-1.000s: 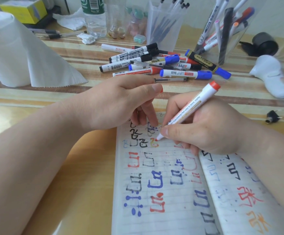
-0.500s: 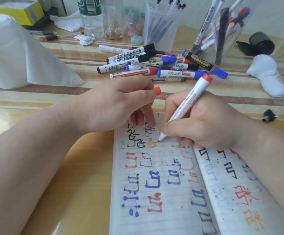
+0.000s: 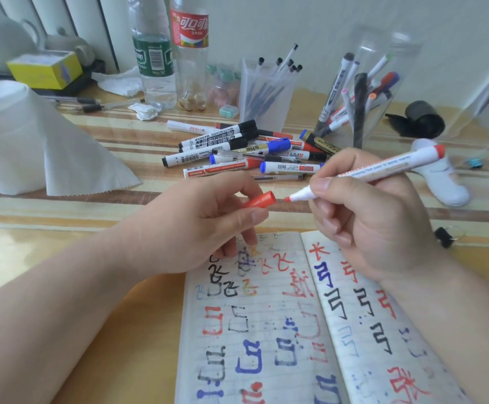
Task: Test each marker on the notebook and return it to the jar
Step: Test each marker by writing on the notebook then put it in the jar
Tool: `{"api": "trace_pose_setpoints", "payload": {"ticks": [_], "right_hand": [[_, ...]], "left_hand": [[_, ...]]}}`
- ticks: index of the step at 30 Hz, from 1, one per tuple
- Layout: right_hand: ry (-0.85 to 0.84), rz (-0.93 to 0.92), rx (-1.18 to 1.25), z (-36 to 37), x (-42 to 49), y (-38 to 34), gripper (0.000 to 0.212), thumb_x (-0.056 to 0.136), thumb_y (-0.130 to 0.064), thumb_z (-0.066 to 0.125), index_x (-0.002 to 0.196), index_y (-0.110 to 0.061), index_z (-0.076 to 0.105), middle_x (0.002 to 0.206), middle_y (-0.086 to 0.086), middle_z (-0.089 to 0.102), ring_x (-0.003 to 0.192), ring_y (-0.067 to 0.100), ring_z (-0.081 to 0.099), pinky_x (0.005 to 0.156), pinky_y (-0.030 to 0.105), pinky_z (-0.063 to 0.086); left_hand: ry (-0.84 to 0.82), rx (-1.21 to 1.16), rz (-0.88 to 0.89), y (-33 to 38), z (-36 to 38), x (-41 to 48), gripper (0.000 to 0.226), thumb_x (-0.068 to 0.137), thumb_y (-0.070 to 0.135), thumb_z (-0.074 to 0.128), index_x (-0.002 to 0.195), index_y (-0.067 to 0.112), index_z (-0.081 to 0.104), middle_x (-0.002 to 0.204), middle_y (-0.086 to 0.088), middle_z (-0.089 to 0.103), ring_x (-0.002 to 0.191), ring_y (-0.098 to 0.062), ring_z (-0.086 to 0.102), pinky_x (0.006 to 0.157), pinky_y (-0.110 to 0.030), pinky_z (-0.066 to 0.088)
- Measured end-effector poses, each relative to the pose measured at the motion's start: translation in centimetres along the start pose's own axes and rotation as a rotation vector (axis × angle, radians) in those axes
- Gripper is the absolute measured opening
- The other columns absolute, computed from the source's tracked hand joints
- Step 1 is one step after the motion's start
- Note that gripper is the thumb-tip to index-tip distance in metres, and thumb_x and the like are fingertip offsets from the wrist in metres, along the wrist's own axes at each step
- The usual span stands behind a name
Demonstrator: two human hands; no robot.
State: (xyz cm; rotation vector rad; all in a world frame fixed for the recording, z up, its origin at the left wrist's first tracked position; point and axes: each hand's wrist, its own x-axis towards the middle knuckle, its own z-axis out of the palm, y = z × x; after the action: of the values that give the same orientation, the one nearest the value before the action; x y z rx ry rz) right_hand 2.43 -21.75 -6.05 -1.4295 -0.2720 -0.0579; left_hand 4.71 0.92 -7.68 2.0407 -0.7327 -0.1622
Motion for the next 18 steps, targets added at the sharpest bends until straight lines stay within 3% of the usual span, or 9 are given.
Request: {"api": "trace_pose_setpoints", "payload": {"ticks": [3,6,12,16,18], "right_hand": [[-0.019,0.012,-0.018,0.06,-0.07,0.06,0.005,0.074,-0.016,0.069,0.071,-0.015,0.066,0.054,0.01,0.047,0.043,0.018,0.038,0.041,0.017,0.029],[-0.005,0.014,-0.017,0.27,-0.11,0.19,0.01,0.079,-0.008,0.067,0.071,-0.014,0.066,0.054,0.009,0.049,0.043,0.018,0.04,0.041,0.017,0.029],[-0.049,0.026,-0.097,0.51,-0.15,0.46,0.011,0.083,-0.013,0.07,0.072,-0.017,0.07,0.055,0.009,0.054,0.043,0.017,0.044,0.041,0.017,0.033],[-0.122,-0.011,-0.196,0.6,-0.39,0.44,0.007,0.086,-0.015,0.073,0.08,-0.017,0.074,0.055,0.003,0.057,0.045,0.016,0.048,0.04,0.019,0.036],[-0.121,0.009,-0.181,0.5,-0.3,0.18,0.002,0.085,-0.02,0.076,0.085,-0.018,0.076,0.058,0.004,0.059,0.045,0.015,0.049,0.039,0.02,0.034]], "left_hand": [[0.0,0.0,0.006,0.14,0.06,0.03,0.011,0.096,0.049,0.057,0.096,0.038,0.058,0.081,0.011,0.077,0.059,-0.016,0.071,0.059,-0.034,0.06],[0.005,-0.011,0.006,0.35,0.22,-0.01,0.014,0.092,0.049,0.058,0.096,0.036,0.06,0.081,0.01,0.076,0.058,-0.017,0.07,0.057,-0.029,0.058],[0.054,0.153,0.06,0.54,0.47,-0.13,0.016,0.094,0.049,0.065,0.099,0.034,0.069,0.071,0.016,0.069,0.06,-0.009,0.067,0.06,-0.034,0.054],[0.151,0.227,0.143,0.91,0.58,-0.23,0.02,0.09,0.047,0.065,0.098,0.031,0.074,0.071,0.021,0.063,0.061,-0.007,0.057,0.054,-0.015,0.04],[0.177,0.243,0.166,0.98,0.51,-0.21,0.024,0.093,0.046,0.063,0.095,0.025,0.074,0.069,0.013,0.063,0.06,-0.009,0.055,0.053,-0.017,0.04]]}}
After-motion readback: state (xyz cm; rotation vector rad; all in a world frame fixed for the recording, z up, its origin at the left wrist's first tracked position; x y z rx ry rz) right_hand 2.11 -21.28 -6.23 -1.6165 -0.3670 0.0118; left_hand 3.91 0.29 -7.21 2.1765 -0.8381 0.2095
